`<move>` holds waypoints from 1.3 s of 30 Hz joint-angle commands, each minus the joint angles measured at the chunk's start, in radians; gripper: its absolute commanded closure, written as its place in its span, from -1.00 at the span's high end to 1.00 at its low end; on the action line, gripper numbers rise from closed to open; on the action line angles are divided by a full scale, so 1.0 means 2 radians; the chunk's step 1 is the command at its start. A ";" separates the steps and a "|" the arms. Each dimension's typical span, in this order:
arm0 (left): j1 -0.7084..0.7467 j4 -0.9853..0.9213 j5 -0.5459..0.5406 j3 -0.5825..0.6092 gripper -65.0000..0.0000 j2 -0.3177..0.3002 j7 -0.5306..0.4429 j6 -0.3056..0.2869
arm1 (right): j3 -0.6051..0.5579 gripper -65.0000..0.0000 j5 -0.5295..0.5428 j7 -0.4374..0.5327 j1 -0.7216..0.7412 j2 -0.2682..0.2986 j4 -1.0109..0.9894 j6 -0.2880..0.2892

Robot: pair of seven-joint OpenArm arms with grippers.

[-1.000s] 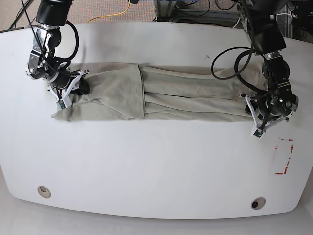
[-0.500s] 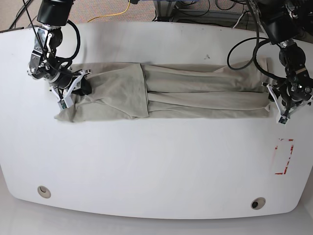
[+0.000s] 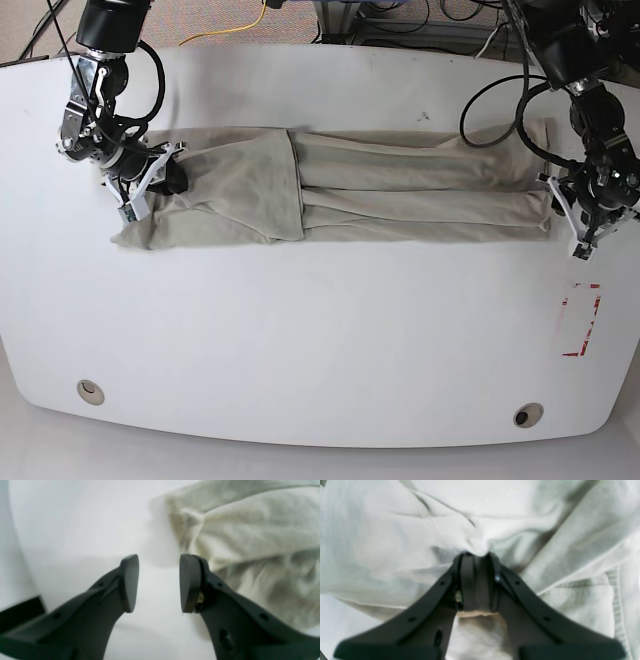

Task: Layout the t-shirt on the table in an organized manner, then fold the t-shirt properly
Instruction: 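Regrasp the strip end with the left gripper, right gripper holding its end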

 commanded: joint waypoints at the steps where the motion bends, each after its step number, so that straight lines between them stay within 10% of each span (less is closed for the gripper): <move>1: 0.007 0.030 0.003 -0.036 -0.23 -0.012 0.006 0.002 | -0.004 -0.71 -0.039 -0.047 -0.007 0.001 -0.005 -0.004; 33: -0.016 -0.006 -0.126 -0.101 -0.21 0.013 0.033 0.002 | -0.005 -0.71 -0.040 -0.049 -0.007 -0.008 -0.005 -0.004; 39: -0.007 -0.059 -0.188 -0.132 0.09 0.003 0.033 0.002 | -0.005 -0.71 -0.040 -0.049 -0.007 -0.009 -0.005 -0.004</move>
